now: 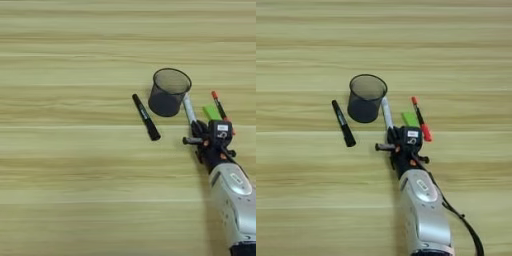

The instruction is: Move the objects on the table

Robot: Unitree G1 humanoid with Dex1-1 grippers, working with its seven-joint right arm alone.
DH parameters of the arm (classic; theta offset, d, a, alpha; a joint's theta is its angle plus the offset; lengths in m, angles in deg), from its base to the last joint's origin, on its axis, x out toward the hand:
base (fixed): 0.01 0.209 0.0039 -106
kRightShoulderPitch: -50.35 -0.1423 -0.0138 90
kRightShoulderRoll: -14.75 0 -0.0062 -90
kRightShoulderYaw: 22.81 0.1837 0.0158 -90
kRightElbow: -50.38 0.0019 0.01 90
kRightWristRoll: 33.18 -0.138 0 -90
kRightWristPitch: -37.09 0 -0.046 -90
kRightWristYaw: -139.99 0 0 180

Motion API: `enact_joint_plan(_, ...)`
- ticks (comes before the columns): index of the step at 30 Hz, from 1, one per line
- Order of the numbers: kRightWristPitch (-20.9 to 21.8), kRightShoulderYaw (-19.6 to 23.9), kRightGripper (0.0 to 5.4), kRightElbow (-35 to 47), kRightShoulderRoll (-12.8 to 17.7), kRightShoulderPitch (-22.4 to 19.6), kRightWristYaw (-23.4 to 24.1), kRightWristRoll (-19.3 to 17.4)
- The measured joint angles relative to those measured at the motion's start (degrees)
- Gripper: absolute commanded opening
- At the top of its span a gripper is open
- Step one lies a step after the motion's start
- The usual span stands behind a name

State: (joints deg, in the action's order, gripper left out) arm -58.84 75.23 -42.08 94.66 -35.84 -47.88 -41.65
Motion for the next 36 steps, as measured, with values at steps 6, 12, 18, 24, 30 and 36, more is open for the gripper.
enact_joint_plan(6, -0.80, -0.42, 0.29, 0.51, 0.02, -0.05, -0.06, -0.02)
enact_joint_plan(12, -1.26, -0.79, 1.04, 1.08, 0.03, 0.65, -0.02, 0.12)
enact_joint_plan(18, -0.73, -0.53, 1.82, 2.89, 0.18, 1.39, 0.96, 0.86)
enact_joint_plan(24, -0.65, 0.96, 2.39, 4.80, 0.67, 1.38, 1.22, 0.86)
enact_joint_plan(30, -0.19, 1.60, 3.01, 6.45, 0.85, 1.37, 1.25, 1.10)
enact_joint_plan(36, 0.24, 4.92, 3.63, 5.87, 2.41, 1.05, 2.40, 1.39)
